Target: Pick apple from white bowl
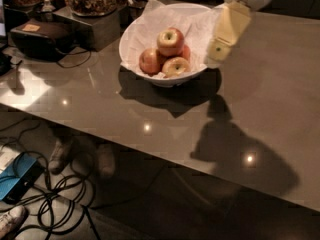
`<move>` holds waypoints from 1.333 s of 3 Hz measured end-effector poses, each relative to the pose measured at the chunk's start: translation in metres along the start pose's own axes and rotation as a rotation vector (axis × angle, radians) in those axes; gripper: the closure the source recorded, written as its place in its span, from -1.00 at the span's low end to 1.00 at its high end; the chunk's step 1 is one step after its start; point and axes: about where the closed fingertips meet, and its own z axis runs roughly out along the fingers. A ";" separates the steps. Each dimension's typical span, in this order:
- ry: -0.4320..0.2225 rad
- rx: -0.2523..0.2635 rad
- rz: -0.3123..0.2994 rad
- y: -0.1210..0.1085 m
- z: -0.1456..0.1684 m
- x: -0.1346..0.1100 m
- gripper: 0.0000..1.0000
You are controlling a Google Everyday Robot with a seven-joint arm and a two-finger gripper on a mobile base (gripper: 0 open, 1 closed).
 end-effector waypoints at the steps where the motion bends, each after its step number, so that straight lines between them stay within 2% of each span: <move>1: -0.018 0.014 -0.038 -0.013 0.003 -0.038 -1.00; 2: -0.071 0.022 -0.035 -0.012 0.002 -0.043 -1.00; 4: -0.077 0.010 0.040 -0.031 0.027 -0.066 -1.00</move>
Offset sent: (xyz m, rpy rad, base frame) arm 0.0035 0.0001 -0.0013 0.0774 -0.0134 -0.0104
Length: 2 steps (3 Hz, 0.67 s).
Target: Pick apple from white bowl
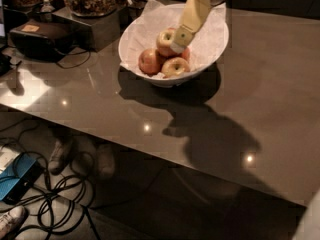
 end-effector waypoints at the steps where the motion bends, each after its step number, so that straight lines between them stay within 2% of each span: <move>1: 0.015 -0.011 0.031 -0.012 0.016 -0.009 -0.88; 2: 0.036 -0.012 0.064 -0.024 0.030 -0.016 -0.96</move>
Offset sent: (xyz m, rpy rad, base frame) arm 0.0434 0.0065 -0.0253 -0.0497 0.1192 -0.0986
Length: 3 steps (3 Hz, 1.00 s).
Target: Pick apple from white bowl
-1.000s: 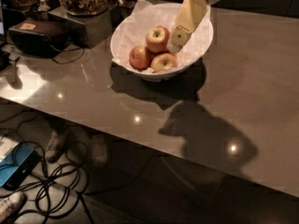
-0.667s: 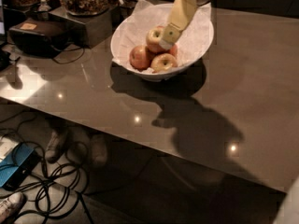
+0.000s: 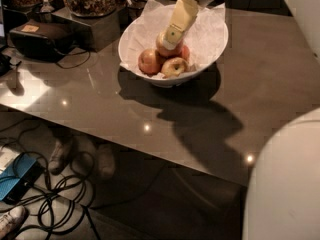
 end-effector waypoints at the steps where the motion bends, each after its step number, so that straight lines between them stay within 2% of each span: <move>1: 0.015 0.001 0.027 -0.011 0.011 -0.006 -0.96; 3: 0.051 -0.011 0.038 -0.022 0.039 -0.019 -0.88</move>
Offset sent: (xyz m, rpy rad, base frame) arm 0.0269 0.0018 -0.0247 -0.0822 0.1165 -0.0498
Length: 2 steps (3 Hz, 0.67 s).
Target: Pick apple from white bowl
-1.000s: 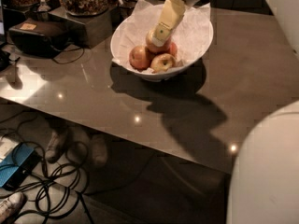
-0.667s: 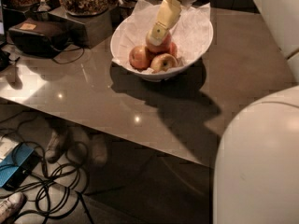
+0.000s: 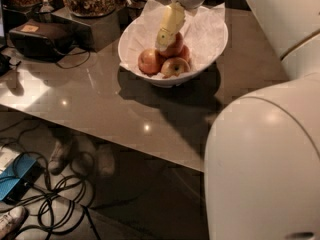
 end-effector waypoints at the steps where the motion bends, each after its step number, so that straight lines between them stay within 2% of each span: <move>1: 0.010 -0.016 -0.005 0.000 0.011 -0.006 -0.90; 2: 0.018 -0.053 -0.015 0.004 0.024 -0.010 -0.90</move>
Offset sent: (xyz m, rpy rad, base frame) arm -0.0165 0.0080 -0.0293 -0.0368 0.1906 0.0589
